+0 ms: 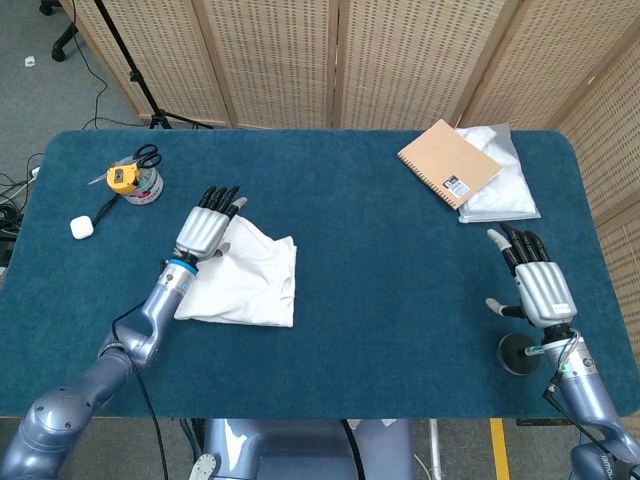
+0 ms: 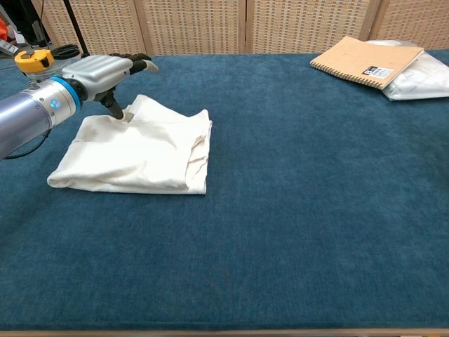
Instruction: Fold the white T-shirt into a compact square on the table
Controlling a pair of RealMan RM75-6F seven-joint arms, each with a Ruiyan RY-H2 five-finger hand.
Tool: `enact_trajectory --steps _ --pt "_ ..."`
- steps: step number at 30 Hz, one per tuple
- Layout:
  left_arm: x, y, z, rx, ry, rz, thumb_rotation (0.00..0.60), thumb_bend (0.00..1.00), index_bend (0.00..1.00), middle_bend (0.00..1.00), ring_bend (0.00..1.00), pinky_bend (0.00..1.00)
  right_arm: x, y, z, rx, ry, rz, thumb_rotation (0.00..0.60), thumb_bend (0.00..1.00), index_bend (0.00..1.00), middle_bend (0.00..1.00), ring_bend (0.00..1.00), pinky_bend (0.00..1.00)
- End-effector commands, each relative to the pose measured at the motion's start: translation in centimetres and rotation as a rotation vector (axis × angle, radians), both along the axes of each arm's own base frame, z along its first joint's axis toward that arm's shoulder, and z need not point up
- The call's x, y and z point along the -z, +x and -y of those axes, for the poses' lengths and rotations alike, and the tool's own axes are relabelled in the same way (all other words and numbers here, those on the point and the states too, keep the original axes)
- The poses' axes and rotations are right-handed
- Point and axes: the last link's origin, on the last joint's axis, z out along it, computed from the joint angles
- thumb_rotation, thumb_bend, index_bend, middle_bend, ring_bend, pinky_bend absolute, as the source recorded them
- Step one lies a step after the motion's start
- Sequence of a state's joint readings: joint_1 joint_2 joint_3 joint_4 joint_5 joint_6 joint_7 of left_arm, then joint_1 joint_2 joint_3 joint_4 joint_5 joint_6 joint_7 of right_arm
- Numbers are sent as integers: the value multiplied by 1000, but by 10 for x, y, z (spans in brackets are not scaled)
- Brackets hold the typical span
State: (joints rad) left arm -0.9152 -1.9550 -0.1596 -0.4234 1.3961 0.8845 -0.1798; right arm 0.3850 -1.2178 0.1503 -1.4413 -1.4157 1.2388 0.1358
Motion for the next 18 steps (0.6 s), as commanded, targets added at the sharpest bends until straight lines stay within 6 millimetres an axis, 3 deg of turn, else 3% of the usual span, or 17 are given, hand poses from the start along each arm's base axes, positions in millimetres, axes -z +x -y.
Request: enact_trajectory --steps 1,11,15,18 --pt "9 9 -4 8 1 -23 600 262 19 0 0 0 -1 -1 0 4 -3 2 600 105 0 0 0 0" --pt "11 10 -7 -2 10 -28 600 264 19 0 0 0 -1 0 0 0 -2 4 600 105 0 0 0 0" --pt "-1 8 -8 24 38 -1 600 262 19 0 0 0 -3 1 -1 -4 -6 9 600 105 0 0 0 0" --pt "-22 6 -8 69 80 49 600 261 19 0 0 0 -3 2 -2 -9 -6 12 600 105 0 0 0 0"
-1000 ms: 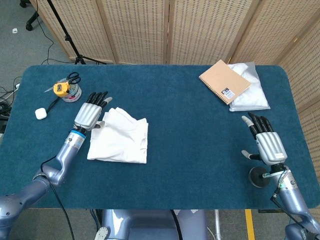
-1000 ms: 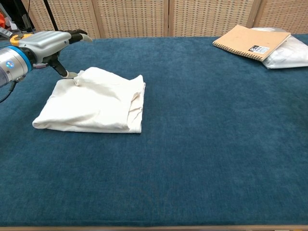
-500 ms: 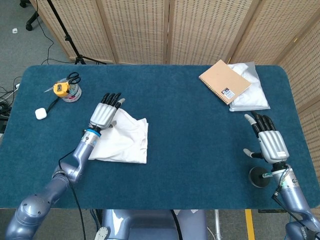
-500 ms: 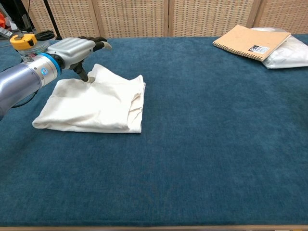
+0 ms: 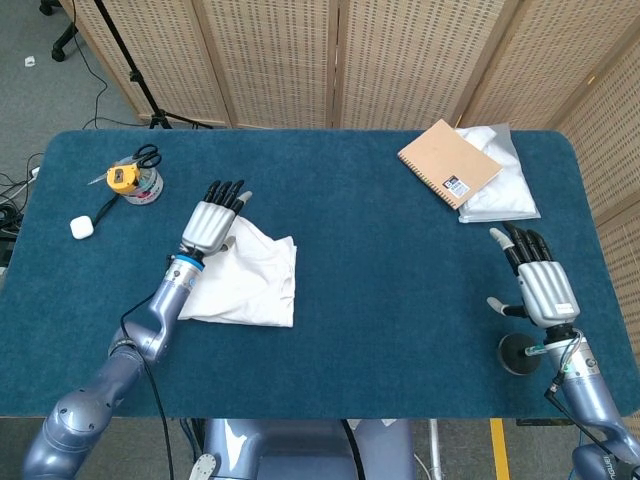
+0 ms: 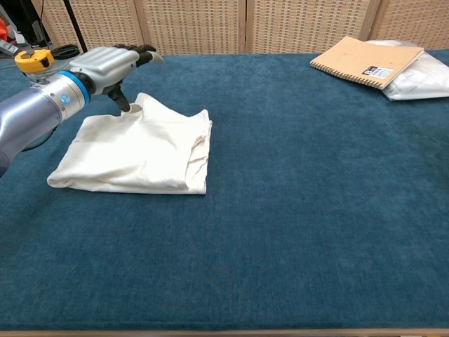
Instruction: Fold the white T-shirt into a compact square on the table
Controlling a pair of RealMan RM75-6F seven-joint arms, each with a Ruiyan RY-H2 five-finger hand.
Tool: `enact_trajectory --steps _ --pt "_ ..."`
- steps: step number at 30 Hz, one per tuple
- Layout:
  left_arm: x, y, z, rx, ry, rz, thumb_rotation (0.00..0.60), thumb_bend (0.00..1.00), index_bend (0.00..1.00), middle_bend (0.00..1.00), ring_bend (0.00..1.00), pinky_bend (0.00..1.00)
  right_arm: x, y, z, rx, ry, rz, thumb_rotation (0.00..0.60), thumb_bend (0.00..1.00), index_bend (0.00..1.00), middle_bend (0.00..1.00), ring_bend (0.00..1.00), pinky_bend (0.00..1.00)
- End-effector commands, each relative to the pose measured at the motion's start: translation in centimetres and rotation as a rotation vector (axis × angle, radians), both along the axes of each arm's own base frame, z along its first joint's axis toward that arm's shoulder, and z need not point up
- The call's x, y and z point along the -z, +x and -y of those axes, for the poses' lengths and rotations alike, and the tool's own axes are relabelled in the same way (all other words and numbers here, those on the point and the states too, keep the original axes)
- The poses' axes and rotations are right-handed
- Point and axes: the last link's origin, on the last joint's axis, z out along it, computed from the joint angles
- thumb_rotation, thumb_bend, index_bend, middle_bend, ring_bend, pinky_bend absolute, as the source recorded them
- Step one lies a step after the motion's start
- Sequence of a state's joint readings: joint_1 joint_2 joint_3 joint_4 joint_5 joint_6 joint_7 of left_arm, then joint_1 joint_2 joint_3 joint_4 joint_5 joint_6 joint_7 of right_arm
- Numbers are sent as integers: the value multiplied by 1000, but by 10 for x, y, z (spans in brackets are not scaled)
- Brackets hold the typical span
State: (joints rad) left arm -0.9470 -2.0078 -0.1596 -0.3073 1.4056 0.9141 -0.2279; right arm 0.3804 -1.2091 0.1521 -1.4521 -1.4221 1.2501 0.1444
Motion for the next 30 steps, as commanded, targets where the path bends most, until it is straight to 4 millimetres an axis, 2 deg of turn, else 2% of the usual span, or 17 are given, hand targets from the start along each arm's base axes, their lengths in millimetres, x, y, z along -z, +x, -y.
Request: enact_trajectory --steps 1,7,20,30 --pt "-25 -4 1 55 40 48 600 261 19 0 0 0 0 1 -1 -4 1 1 600 105 0 0 0 0" --pt "-32 1 7 93 25 74 600 257 19 0 0 0 1 2 -1 -9 5 0 600 105 0 0 0 0" --pt "27 33 14 55 -88 50 600 255 19 0 0 0 -3 -2 2 8 -5 9 600 105 0 0 0 0" --pt "44 33 12 14 -95 18 600 258 19 0 0 0 -3 -3 3 13 -3 6 600 105 0 0 0 0"
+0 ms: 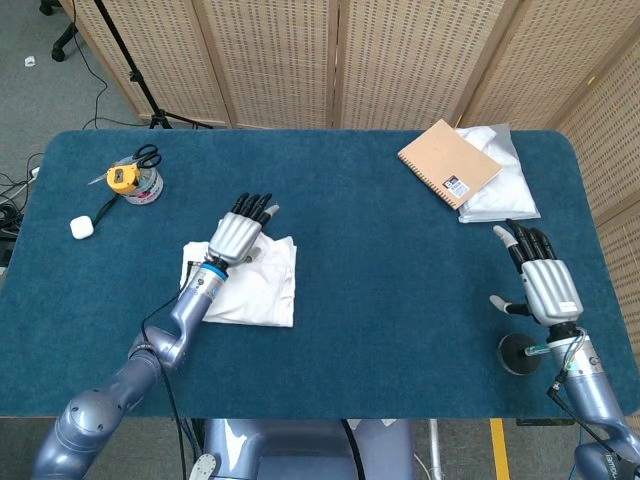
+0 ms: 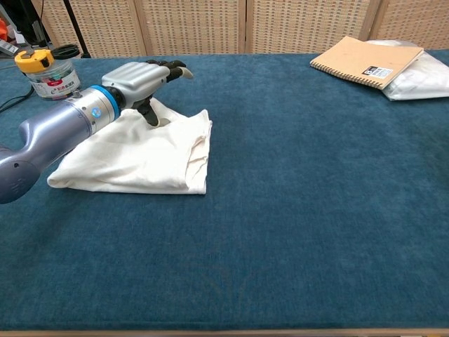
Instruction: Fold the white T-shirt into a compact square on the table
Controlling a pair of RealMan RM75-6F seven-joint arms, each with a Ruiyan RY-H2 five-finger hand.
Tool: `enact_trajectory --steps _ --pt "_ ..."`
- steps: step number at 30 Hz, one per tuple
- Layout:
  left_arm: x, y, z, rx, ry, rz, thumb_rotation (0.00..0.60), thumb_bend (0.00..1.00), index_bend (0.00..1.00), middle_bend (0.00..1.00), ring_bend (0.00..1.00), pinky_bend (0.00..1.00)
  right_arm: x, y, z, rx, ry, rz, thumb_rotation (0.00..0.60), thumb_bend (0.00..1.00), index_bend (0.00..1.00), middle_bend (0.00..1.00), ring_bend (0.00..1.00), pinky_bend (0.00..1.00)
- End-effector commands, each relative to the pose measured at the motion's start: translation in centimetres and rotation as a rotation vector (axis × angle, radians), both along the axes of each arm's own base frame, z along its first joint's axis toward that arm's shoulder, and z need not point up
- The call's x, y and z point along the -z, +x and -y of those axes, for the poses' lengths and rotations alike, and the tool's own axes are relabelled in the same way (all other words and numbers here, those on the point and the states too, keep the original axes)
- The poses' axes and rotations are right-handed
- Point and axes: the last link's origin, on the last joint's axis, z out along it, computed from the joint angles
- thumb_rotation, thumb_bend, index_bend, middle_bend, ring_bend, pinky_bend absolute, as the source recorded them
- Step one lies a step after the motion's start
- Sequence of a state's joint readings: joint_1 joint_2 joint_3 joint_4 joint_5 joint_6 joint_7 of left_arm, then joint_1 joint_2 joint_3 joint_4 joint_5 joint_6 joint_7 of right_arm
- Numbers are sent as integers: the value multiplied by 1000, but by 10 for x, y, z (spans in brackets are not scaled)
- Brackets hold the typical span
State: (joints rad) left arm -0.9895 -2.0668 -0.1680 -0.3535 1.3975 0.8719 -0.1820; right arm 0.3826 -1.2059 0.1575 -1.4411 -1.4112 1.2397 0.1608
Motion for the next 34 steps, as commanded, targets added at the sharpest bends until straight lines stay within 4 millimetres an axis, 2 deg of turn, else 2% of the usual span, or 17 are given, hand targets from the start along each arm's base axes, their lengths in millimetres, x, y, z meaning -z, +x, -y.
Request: enact_trajectory --steps 1,5,9,13,17,21,22,24,27,30,34 --pt "3 4 -1 -6 0 18 600 257 19 0 0 0 0 0 0 1 -1 0 600 105 0 0 0 0" --pt "-3 7 -2 18 14 51 600 256 19 0 0 0 -1 0 0 0 -1 1 600 105 0 0 0 0" --pt "-21 10 -5 61 51 112 600 215 15 0 0 0 -1 0 0 -4 -2 2 600 105 0 0 0 0" --pt "-53 8 -9 93 112 181 600 101 0 0 0 0 -2 2 -2 -13 -6 4 600 103 0 0 0 0" --pt "-87 -5 -3 87 138 190 600 5 0 0 0 0 -3 4 -3 -25 -16 6 600 46 0 0 0 0" --pt "-137 -34 25 16 145 167 600 0 0 0 0 0 -4 5 -6 -30 -43 -8 600 0 0 0 0 0" --pt "-151 -43 38 -11 148 164 600 0 0 0 0 0 -4 5 -6 -30 -52 -19 600 0 0 0 0 0" --pt "-165 -51 53 -41 151 156 600 0 0 0 0 0 -4 5 -7 -29 -60 -30 600 0 0 0 0 0" --pt "-191 -77 87 -117 175 141 600 0 0 0 0 0 -5 6 -8 -26 -81 -55 600 0 0 0 0 0" --pt "-213 -108 125 -213 227 134 600 0 0 0 0 0 -5 7 -9 -21 -107 -80 600 0 0 0 0 0" --pt "-224 -137 160 -316 291 132 600 0 0 0 0 0 -4 7 -10 -9 -132 -100 600 0 0 0 0 0"
